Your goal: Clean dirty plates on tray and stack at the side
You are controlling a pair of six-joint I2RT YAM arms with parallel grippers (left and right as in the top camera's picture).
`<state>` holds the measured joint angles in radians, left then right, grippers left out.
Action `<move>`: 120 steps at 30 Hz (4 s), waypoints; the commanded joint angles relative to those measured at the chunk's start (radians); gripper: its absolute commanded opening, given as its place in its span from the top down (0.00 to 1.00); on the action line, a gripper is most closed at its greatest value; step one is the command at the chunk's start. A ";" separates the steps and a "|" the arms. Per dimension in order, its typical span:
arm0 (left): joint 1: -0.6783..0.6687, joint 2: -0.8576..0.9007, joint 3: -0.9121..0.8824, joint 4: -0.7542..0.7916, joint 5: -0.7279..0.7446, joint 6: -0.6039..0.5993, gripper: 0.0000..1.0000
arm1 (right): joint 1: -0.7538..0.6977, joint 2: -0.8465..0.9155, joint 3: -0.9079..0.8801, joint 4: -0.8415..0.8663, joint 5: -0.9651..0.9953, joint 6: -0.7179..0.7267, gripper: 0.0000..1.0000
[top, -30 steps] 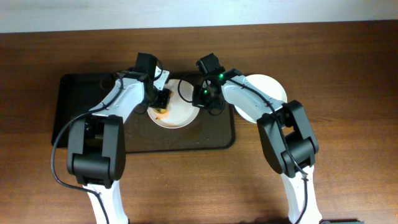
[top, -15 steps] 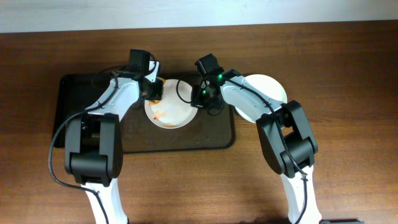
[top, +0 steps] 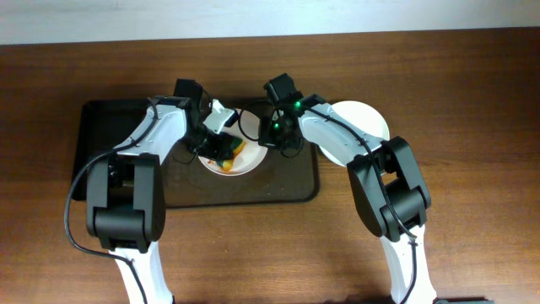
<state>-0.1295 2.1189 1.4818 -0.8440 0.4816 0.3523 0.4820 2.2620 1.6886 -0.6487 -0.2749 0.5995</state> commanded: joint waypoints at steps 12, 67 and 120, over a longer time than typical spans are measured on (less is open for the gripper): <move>0.005 0.013 -0.006 0.064 -0.729 -0.608 1.00 | -0.005 0.021 -0.002 0.006 0.012 0.007 0.96; 0.176 0.013 0.094 0.063 0.305 -0.381 0.99 | 0.002 0.021 -0.002 -0.026 -0.059 -0.019 0.96; 0.153 0.013 0.127 0.074 0.071 -0.419 1.00 | 0.435 -0.413 -0.002 -0.521 1.474 0.438 0.96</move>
<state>0.0254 2.1227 1.5974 -0.7704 0.5484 -0.0608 0.9146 1.8236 1.6810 -1.1854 1.3048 1.0176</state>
